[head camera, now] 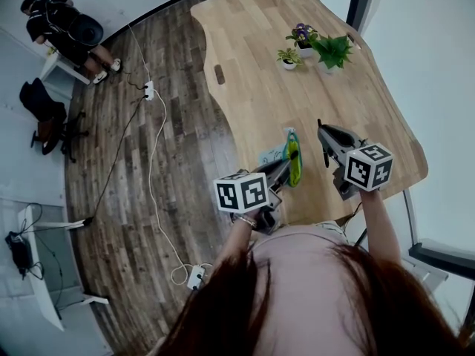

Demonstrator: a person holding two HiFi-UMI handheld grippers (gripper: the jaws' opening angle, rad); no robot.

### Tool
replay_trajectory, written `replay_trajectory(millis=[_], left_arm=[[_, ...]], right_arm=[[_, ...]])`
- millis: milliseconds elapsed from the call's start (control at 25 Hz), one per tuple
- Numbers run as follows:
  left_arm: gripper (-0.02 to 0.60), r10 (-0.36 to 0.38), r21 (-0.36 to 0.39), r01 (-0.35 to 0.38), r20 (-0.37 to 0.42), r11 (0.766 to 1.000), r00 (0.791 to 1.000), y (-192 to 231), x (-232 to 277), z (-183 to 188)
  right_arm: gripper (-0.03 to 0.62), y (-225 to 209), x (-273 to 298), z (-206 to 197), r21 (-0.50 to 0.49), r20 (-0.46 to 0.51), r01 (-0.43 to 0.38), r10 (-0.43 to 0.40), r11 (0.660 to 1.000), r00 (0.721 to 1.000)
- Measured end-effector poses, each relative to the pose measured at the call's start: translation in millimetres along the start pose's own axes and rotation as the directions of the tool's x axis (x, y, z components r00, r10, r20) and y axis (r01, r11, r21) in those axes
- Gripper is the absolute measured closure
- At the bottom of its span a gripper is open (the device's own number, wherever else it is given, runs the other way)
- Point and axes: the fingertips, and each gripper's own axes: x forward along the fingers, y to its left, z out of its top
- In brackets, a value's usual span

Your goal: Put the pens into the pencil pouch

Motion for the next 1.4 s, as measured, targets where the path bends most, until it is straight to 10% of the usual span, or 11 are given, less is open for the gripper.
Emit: replay_trajectory(millis=[880, 1400], left_arm=[[0.558, -0.018, -0.009, 0.019, 0.004, 1.0, 1.0, -9.5, 0.0, 2.7], [0.558, -0.033, -0.021, 0.033, 0.001, 0.999, 0.999, -14.9, 0.1, 2.5]], right_arm=[[0.562, 63.6, -9.2, 77.7, 0.139, 0.333, -0.277, 0.219, 0.951, 0.917], [0.562, 67.7, 6.9, 52.5, 0.105, 0.327, -0.262, 0.215, 0.959, 0.92]])
